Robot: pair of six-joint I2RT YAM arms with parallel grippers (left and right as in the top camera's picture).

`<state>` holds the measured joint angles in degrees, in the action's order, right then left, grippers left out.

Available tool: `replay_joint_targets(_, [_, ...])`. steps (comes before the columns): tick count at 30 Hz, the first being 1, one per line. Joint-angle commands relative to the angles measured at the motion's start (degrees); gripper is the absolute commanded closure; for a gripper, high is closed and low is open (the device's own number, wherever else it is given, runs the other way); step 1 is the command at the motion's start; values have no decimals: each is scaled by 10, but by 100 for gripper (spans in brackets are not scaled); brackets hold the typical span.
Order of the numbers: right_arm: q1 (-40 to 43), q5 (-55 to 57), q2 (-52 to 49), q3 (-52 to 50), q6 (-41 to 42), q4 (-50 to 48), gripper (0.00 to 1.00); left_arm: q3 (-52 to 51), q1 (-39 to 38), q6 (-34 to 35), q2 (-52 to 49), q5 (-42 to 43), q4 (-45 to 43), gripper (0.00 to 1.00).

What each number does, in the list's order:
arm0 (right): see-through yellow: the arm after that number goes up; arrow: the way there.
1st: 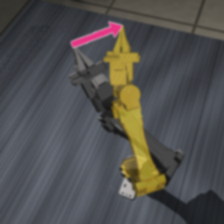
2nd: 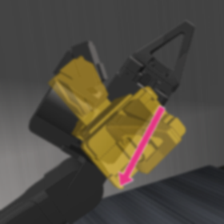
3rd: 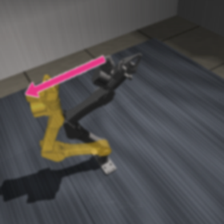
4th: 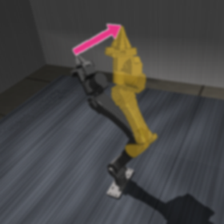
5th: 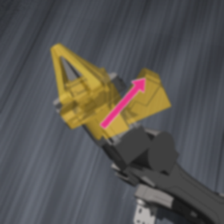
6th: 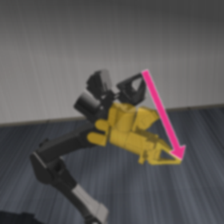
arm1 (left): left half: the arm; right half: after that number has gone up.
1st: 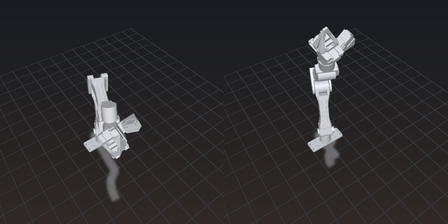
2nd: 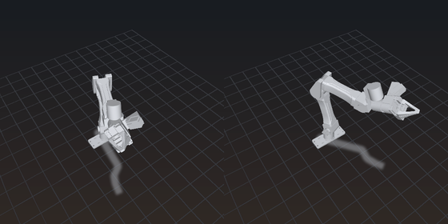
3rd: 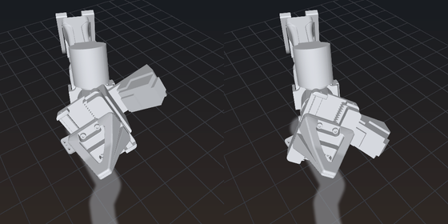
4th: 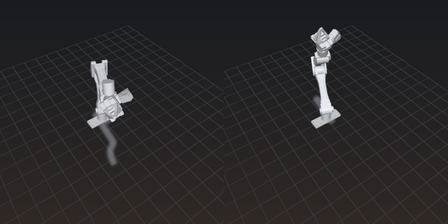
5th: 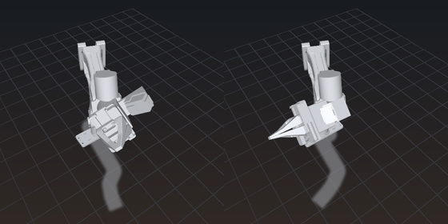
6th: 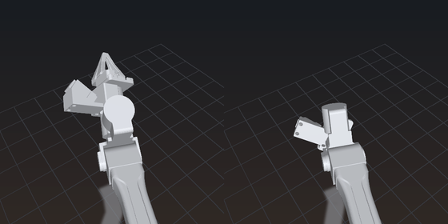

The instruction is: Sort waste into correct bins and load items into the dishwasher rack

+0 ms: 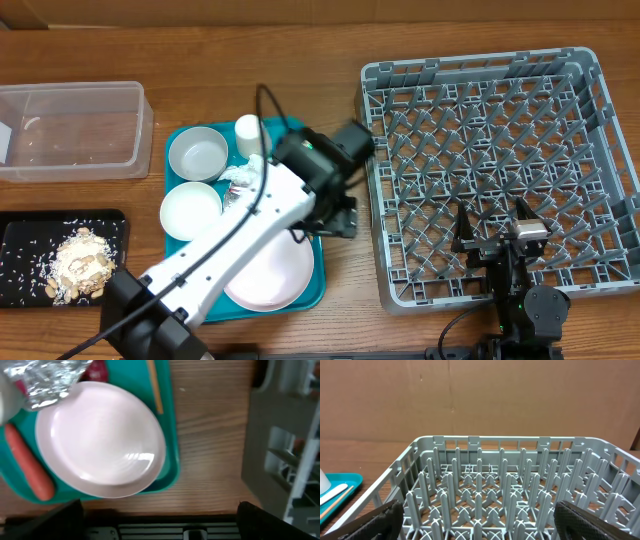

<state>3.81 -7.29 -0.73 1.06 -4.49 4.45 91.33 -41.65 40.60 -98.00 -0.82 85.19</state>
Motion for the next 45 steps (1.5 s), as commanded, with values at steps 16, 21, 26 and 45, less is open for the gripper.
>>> replay_joint_targets(16, [3,-3,6,-6,0,-3,0,-5,246,18,232,-47,78,0])
replay_joint_targets(21, [3,-3,6,-6,0,-3,0,-19,278,21,285,-51,86,0])
replay_joint_targets(26, [3,-3,6,-6,0,-3,0,-61,320,44,294,-51,91,0])
replay_joint_targets(45, [3,-3,6,-6,0,-3,0,-180,499,78,294,-26,88,0])
